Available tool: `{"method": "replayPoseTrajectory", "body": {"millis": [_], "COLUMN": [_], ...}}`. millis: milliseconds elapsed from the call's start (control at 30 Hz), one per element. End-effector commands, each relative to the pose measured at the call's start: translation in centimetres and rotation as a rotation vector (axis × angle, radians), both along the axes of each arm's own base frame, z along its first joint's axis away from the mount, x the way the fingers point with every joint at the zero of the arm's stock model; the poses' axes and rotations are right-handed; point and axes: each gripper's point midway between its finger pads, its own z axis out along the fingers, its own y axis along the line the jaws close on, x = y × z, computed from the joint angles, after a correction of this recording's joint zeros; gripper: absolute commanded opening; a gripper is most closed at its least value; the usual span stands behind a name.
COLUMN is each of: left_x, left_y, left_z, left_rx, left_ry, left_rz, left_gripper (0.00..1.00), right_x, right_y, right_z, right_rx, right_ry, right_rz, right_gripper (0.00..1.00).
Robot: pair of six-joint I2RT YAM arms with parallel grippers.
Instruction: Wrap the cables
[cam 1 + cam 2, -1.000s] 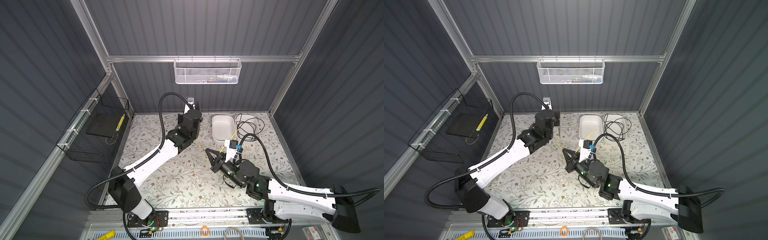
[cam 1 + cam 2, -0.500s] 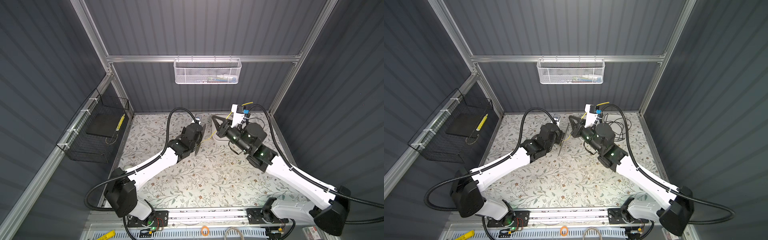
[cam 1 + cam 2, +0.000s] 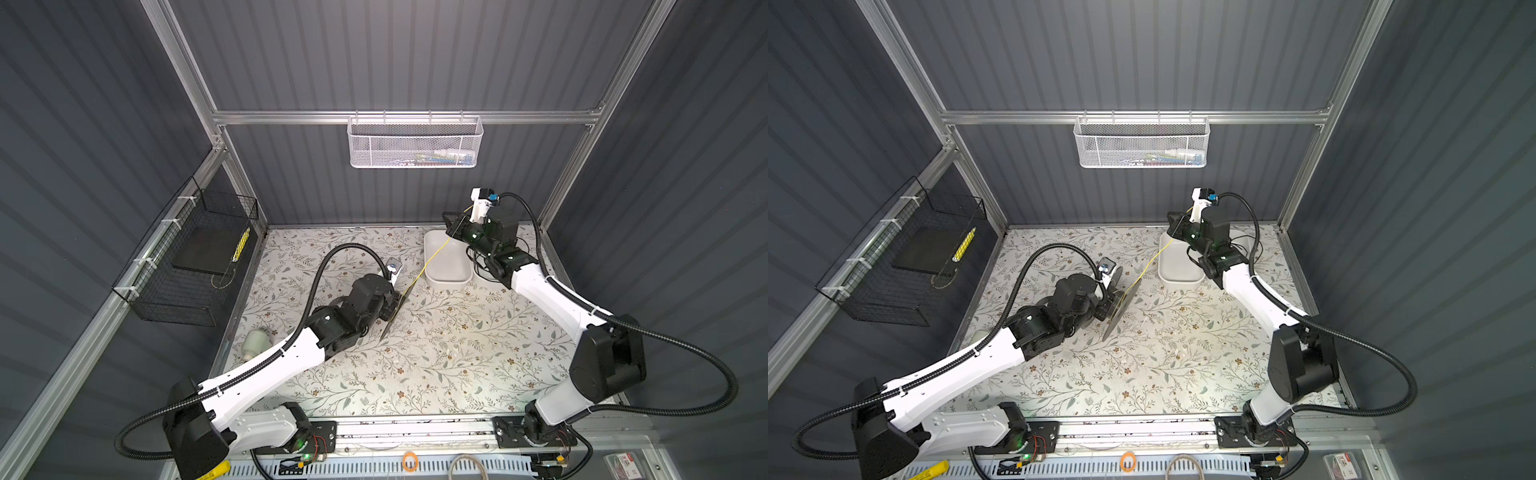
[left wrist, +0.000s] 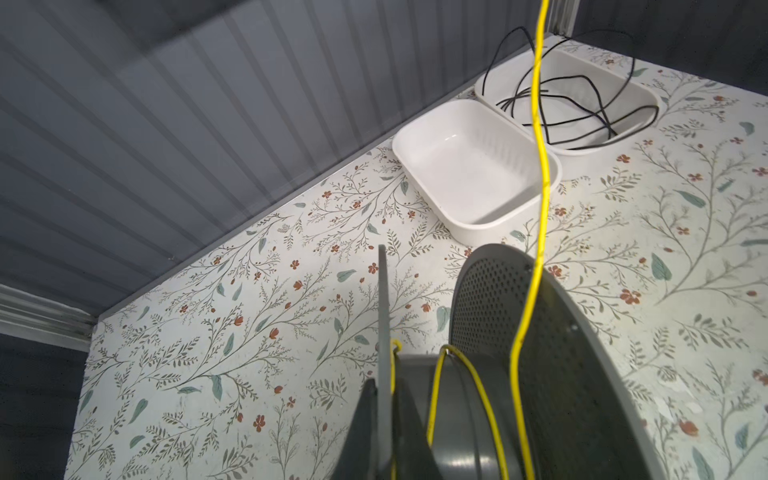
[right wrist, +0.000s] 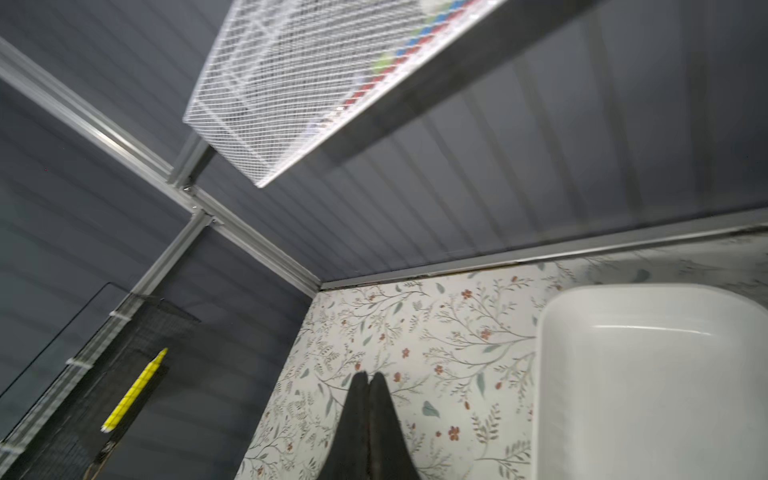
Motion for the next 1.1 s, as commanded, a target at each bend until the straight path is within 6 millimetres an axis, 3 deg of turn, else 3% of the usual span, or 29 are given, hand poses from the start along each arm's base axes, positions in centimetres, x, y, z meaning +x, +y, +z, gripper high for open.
{"method": "replayPoseTrajectory", "body": {"millis": [0, 100, 267, 333, 433, 533, 600, 667, 800, 867, 967, 1067], "left_x": [-2.6, -3.3, -3.5, -3.6, -3.8, -3.9, -3.8, -3.2, -1.4, -0.5, 0.6, 1.5], "left_y": [2.1, 2.2, 1.6, 0.8, -0.5, -0.9, -1.1, -1.2, -1.7, -2.7, -4.1, -4.7], "left_z": [-2.9, -3.4, -3.5, -3.1, -1.5, 0.6, 1.4, 1.1, 0.0, 0.1, 1.2, 1.0], "left_rx": [0.127, 0.126, 0.105, 0.087, 0.043, 0.017, 0.017, 0.060, 0.152, 0.165, 0.137, 0.180], "left_ry": [0.100, 0.131, 0.160, 0.177, 0.175, 0.148, 0.136, 0.166, 0.245, 0.246, 0.226, 0.227], "left_rz": [-0.063, -0.085, -0.101, -0.121, -0.173, -0.204, -0.213, -0.183, -0.106, -0.098, -0.104, -0.097], "left_gripper": [0.00, 0.00, 0.00, 0.00, 0.00, 0.00, 0.00, 0.00, 0.00, 0.00, 0.00, 0.00], "right_x": [2.6, 3.0, 2.7, 2.5, 2.3, 2.2, 1.9, 1.3, -0.3, -0.7, -0.8, -0.7], "right_y": [-5.4, -5.9, -4.7, -4.3, -4.0, -5.3, -5.6, -4.7, -2.0, -0.7, 0.2, 0.0], "right_z": [1.5, 0.7, 0.4, -0.5, -3.9, -8.2, -9.9, -9.7, -6.1, -5.4, -6.8, -8.7], "right_rx": [0.048, 0.070, 0.115, 0.113, 0.068, 0.003, -0.008, 0.009, 0.067, 0.080, 0.078, 0.071], "right_ry": [-0.075, -0.069, -0.065, -0.044, 0.022, 0.098, 0.140, 0.139, 0.108, 0.112, 0.170, 0.210], "right_rz": [-0.141, -0.138, -0.085, -0.076, -0.079, -0.141, -0.136, -0.066, 0.066, 0.103, 0.118, 0.111], "right_gripper": [0.00, 0.00, 0.00, 0.00, 0.00, 0.00, 0.00, 0.00, 0.01, 0.04, 0.10, 0.16]}}
